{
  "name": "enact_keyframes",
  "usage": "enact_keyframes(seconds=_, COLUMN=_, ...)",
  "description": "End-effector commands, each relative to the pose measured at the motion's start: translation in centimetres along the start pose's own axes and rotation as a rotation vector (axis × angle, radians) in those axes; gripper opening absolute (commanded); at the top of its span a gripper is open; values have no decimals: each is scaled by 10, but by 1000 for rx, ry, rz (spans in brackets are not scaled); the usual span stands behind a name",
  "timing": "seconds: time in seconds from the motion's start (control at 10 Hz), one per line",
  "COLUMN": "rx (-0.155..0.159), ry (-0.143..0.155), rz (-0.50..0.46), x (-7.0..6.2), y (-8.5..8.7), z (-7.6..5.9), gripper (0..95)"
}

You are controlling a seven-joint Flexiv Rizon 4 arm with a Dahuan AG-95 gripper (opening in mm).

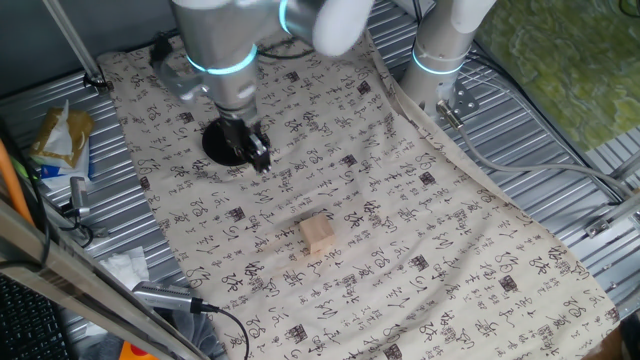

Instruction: Place the block on the scale

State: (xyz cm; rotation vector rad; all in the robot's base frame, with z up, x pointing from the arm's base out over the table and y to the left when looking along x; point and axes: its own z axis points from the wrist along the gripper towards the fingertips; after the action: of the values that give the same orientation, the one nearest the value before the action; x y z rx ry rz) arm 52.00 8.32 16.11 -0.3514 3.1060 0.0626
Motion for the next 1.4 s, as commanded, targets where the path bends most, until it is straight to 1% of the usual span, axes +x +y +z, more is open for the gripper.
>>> enact_keyframes(seconds=0.1, rx=4, ry=-29, rz=29, x=5, y=18, z=8, gripper=570)
enact_keyframes(seconds=0.2, rx=2, ry=-30, rz=46, x=5, y=25, z=10, gripper=570)
enact_keyframes(seconds=0.3, rx=2, ry=-30, rz=66, x=5, y=36, z=12, gripper=570)
enact_keyframes(seconds=0.4, rx=2, ry=-31, rz=69, x=5, y=39, z=12, gripper=570)
enact_keyframes(seconds=0.5, rx=0, ry=-24, rz=82, x=7, y=50, z=14, gripper=570)
enact_keyframes(seconds=0.7, rx=0, ry=-14, rz=112, x=9, y=65, z=17, gripper=570)
enact_keyframes(seconds=0.8, rx=-3, ry=-1, rz=129, x=10, y=72, z=19, gripper=570)
enact_keyframes(seconds=0.9, rx=-9, ry=25, rz=140, x=11, y=76, z=20, gripper=570)
enact_keyframes(seconds=1.0, rx=-14, ry=45, rz=140, x=11, y=78, z=20, gripper=570)
enact_keyframes(seconds=1.1, rx=-23, ry=86, rz=132, x=11, y=79, z=21, gripper=570)
enact_keyframes(seconds=1.2, rx=-33, ry=113, rz=139, x=11, y=80, z=23, gripper=570)
enact_keyframes(seconds=1.4, rx=-53, ry=144, rz=162, x=8, y=86, z=30, gripper=570)
